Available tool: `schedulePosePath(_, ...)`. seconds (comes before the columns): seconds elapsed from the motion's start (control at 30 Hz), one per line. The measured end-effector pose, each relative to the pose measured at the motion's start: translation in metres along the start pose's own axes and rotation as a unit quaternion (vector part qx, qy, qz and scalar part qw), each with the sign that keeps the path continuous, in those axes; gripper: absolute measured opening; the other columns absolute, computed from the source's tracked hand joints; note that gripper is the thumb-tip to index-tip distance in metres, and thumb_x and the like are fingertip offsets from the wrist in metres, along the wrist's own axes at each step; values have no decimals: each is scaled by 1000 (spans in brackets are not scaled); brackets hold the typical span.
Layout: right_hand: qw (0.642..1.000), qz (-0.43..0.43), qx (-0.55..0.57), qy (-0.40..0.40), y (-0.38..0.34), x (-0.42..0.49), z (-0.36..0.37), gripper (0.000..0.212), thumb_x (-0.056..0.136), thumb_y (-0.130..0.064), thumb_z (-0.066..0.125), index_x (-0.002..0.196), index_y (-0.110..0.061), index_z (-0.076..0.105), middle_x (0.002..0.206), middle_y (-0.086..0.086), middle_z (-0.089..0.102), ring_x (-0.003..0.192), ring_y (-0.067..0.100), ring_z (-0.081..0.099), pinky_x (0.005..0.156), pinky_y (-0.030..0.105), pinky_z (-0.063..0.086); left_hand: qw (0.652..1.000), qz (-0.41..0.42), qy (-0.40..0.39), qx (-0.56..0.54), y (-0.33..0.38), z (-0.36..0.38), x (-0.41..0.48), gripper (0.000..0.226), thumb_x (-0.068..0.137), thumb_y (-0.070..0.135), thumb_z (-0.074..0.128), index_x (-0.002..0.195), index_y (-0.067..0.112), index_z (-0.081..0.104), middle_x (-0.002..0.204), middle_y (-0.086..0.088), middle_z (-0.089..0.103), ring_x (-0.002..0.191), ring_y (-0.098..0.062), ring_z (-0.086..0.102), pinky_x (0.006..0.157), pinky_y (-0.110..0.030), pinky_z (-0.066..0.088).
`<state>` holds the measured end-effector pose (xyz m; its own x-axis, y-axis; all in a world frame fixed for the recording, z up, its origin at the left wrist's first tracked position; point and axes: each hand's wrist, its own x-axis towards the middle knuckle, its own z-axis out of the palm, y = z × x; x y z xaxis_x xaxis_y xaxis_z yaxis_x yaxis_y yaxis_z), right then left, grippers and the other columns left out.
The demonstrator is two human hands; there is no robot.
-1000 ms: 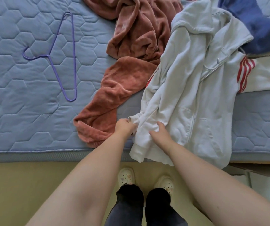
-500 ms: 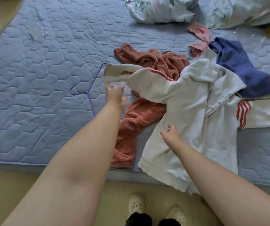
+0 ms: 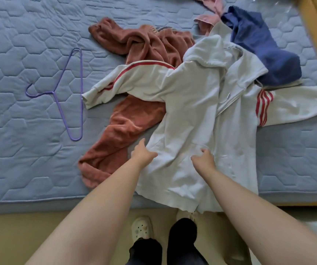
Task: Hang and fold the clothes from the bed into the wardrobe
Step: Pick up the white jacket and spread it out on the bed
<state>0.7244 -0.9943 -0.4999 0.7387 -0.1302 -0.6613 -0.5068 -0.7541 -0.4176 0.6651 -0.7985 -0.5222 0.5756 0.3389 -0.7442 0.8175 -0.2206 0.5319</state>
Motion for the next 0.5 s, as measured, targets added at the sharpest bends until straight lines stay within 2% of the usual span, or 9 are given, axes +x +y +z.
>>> schedulePosePath(0.07, 999, 39, 26, 28, 15, 20, -5, 63, 87, -16, 58, 141, -2, 30, 144, 18, 36, 130, 34, 40, 108, 38, 34, 997, -26, -28, 65, -8, 15, 8, 86, 81, 28, 71, 148, 12, 19, 143, -12, 41, 126, -31, 45, 96, -38, 43)
schedulePosePath(0.13, 994, 81, 62, 29, 26, 34, -5, 68, 85, -18, 63, 140, 0, 27, 143, 18, 36, 128, 36, 42, 105, 40, 38, 993, -34, -47, 106, -17, 24, 12, 64, 79, 25, 71, 133, 7, 40, 123, -11, 56, 101, -27, 57, 75, -32, 46)
schedulePosePath(0.2, 992, 103, 73, 27, 32, 43, -3, 71, 84, -20, 66, 140, 0, 27, 142, 17, 39, 126, 36, 44, 103, 40, 40, 993, -69, -87, -34, -30, 27, 15, 40, 85, 17, 67, 121, 4, 56, 109, -10, 65, 86, -23, 65, 69, -31, 51)
schedulePosePath(0.27, 990, 98, 104, 6, 34, 48, 0, 70, 83, -20, 69, 141, -2, 33, 140, 15, 45, 124, 33, 48, 102, 36, 42, 929, -147, -150, -305, -43, 22, 13, 34, 93, 19, 60, 123, 4, 58, 106, -12, 68, 90, -24, 67, 76, -37, 55)
schedulePosePath(0.3, 989, 88, 122, -11, 35, 49, 1, 68, 82, -20, 70, 139, -3, 39, 137, 14, 50, 121, 31, 52, 100, 34, 43, 906, -170, -128, -366, -50, 18, 13, 35, 95, 23, 57, 124, 2, 58, 106, -14, 67, 94, -27, 65, 84, -40, 53)
schedulePosePath(0.33, 989, 75, 122, -23, 34, 50, 2, 61, 81, -20, 70, 135, -3, 46, 132, 13, 55, 117, 30, 55, 99, 34, 45, 911, -184, -81, -359, -57, 14, 14, 39, 96, 27, 56, 123, 0, 57, 106, -16, 66, 96, -30, 63, 88, -40, 50)
schedulePosePath(0.37, 992, 61, 103, -30, 33, 50, 3, 53, 81, -20, 70, 128, -3, 54, 126, 13, 60, 113, 29, 57, 97, 34, 46, 939, -192, -25, -283, -61, 8, 14, 41, 96, 29, 55, 122, -3, 57, 107, -18, 65, 98, -31, 61, 88, -38, 48)
schedulePosePath(0.43, 997, 38, 60, -35, 29, 49, 5, 27, 82, -15, 67, 106, -3, 65, 115, 15, 65, 105, 30, 60, 91, 33, 47, 984, -165, 68, 8, -71, 0, 14, 42, 97, 32, 48, 120, -1, 59, 116, -19, 62, 106, -34, 58, 87, -35, 44)
schedulePosePath(0.5, 995, 49, 73, -37, 26, 49, 9, 13, 83, -12, 65, 93, -4, 66, 109, 19, 67, 97, 31, 61, 85, 33, 48, 965, -84, 123, 218, -74, -4, 10, 33, 97, 30, 44, 114, 6, 58, 119, -16, 59, 110, -35, 54, 87, -38, 42)
